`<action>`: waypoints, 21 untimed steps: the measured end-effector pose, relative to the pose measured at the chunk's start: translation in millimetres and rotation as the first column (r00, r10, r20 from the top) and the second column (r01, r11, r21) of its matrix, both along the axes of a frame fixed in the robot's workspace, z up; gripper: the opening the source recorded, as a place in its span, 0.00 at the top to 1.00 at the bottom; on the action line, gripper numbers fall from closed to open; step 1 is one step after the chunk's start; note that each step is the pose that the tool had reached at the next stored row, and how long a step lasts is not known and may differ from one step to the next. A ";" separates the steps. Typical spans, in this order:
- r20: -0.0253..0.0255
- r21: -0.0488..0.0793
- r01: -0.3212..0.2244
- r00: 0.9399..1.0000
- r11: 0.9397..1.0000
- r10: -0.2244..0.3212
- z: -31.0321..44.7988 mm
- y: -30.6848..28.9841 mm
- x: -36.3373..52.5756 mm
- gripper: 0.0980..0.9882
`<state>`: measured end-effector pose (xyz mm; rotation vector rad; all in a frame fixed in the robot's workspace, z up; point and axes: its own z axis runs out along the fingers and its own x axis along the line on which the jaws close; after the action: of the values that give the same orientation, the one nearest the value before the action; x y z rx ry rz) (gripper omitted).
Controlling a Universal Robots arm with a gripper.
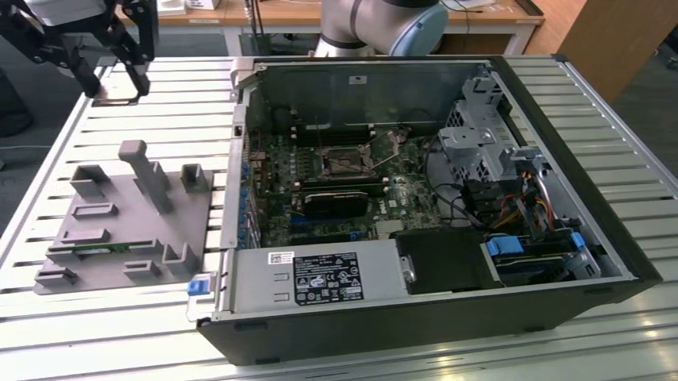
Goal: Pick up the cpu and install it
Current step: 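Pick up the cpu and move it towards the insertion slot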
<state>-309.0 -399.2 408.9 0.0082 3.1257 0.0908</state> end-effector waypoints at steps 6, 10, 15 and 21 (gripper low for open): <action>0.000 0.000 0.000 1.000 1.000 0.000 -0.1 0.8 12.3 0.50; 0.000 0.000 0.000 1.000 1.000 0.000 -0.2 1.3 23.2 0.50; 0.000 0.000 0.000 1.000 1.000 0.000 -0.6 3.3 42.4 0.50; 0.000 0.000 0.000 1.000 1.000 0.000 -1.5 4.5 66.4 0.50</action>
<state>-242.6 -394.7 407.4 0.0081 3.1256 0.0909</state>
